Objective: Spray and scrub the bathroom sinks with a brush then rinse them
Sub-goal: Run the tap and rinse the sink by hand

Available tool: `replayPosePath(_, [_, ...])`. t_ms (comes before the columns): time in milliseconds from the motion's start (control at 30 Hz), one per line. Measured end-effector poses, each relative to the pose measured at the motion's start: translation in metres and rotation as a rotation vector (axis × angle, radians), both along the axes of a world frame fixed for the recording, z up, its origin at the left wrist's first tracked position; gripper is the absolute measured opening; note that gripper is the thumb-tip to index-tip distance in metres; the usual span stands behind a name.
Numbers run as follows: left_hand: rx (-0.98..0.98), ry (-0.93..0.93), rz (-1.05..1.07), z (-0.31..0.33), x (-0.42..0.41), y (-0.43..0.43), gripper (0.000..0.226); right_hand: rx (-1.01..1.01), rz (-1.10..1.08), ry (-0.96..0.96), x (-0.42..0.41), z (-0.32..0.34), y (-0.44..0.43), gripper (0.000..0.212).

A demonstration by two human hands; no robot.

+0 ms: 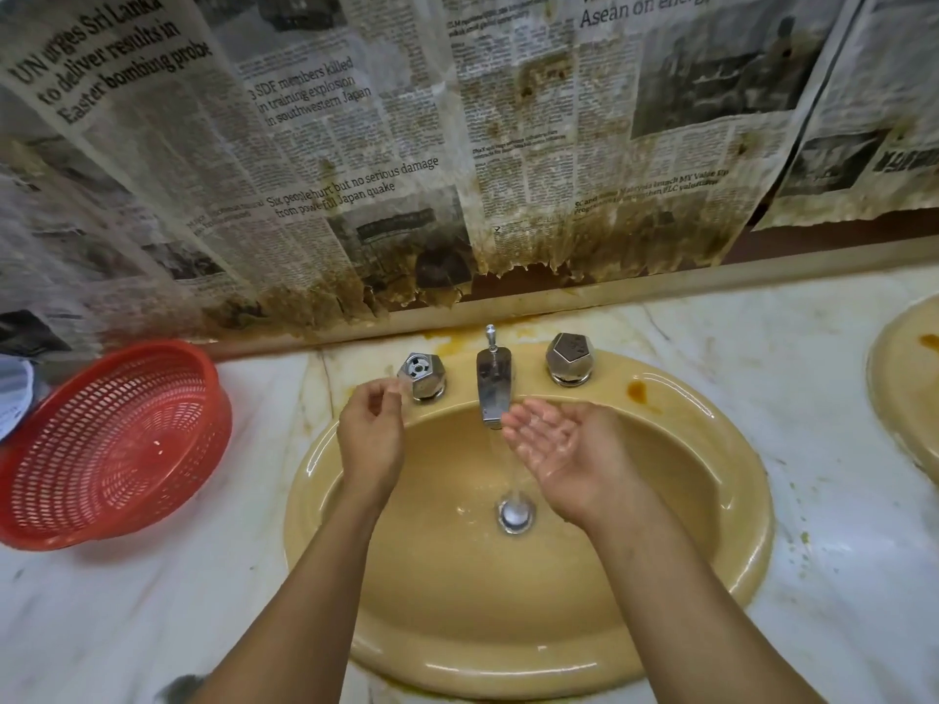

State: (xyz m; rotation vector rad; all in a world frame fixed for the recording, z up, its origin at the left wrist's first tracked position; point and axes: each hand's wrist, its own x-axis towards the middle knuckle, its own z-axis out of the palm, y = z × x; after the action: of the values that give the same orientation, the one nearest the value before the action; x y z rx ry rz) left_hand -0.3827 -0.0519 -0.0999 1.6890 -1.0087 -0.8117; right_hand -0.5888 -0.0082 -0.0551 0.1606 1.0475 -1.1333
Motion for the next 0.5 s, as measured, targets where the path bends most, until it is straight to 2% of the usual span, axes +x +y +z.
replayPosePath(33, [0.007,-0.015,-0.021,-0.001,0.004,-0.004,0.015,-0.04,0.021,0.014,0.003,0.009,-0.008,0.037])
replayPosePath(67, [0.026,-0.009,-0.085,-0.004,0.007,-0.01,0.025,-0.085,0.057,0.03,0.009,0.018,-0.017,0.036])
replayPosePath(167, [0.092,-0.002,-0.38,-0.016,0.012,-0.025,0.045,-0.175,0.204,0.112,0.028,0.04,-0.048,0.044])
replayPosePath(233, [0.108,-0.117,-0.484,-0.035,0.022,-0.031,0.067,-0.183,0.238,0.161,0.036,0.045,-0.061,0.052])
replayPosePath(333, [0.126,-0.308,-0.541,-0.05,0.037,-0.038,0.088,-0.195,0.195,0.194,0.031,0.036,-0.06,0.051])
replayPosePath(433, [0.131,-0.334,-0.626,-0.052,0.048,-0.044,0.091,-0.176,0.076,0.188,0.015,0.014,-0.037,0.036])
replayPosePath(500, [0.134,-0.401,-0.657,-0.054,0.055,-0.045,0.092,-0.093,-0.021,0.2,0.007,-0.004,-0.021,0.028])
